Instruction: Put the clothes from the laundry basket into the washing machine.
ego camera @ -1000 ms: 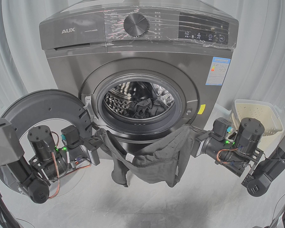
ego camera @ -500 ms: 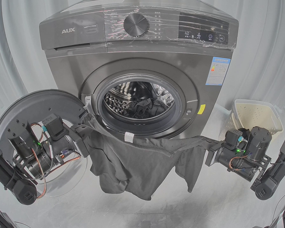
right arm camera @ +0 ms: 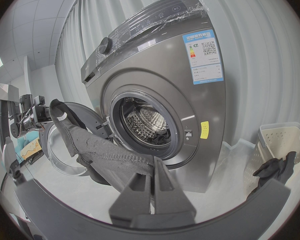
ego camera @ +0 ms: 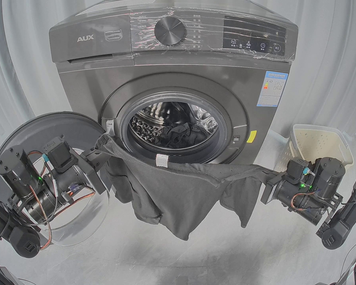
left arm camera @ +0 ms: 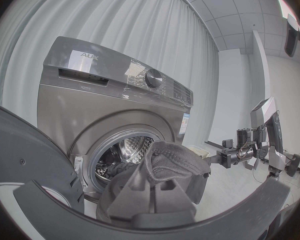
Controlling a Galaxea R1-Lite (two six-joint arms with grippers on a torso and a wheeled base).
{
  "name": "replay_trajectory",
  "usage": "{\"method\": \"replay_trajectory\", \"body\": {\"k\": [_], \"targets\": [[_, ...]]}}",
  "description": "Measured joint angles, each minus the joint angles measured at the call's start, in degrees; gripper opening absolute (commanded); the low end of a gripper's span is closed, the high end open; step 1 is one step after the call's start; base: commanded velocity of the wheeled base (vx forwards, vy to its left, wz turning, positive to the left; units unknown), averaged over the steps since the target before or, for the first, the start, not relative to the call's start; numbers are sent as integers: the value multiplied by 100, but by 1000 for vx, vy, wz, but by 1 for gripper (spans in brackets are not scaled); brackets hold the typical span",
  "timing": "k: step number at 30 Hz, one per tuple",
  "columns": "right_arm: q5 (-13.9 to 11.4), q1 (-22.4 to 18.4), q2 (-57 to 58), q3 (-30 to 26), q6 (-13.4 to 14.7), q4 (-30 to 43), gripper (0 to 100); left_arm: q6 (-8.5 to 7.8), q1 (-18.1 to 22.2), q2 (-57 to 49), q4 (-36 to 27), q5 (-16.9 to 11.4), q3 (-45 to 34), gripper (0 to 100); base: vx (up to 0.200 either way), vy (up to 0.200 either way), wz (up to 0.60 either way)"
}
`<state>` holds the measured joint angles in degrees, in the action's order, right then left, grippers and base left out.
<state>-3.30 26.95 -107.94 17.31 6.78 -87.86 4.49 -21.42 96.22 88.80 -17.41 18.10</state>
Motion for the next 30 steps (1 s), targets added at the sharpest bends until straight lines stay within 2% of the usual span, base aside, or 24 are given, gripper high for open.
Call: {"method": "replay_trajectory", "body": {"k": [16, 22, 23, 30], "targets": [[-2, -83, 193, 85, -5, 35, 0, -13, -13, 26, 5, 1, -68, 0, 0, 0, 0], [0, -35, 177, 121, -2, 5, 0, -37, -182, 149, 13, 112, -9, 0, 0, 0, 0], [-2, -28, 171, 127, 0, 5, 100, -33, -228, 179, 13, 179, 15, 0, 0, 0, 0], [-55, 132, 160, -161, -16, 44, 100, -13, -446, 364, 11, 380, 251, 0, 0, 0, 0]]}}
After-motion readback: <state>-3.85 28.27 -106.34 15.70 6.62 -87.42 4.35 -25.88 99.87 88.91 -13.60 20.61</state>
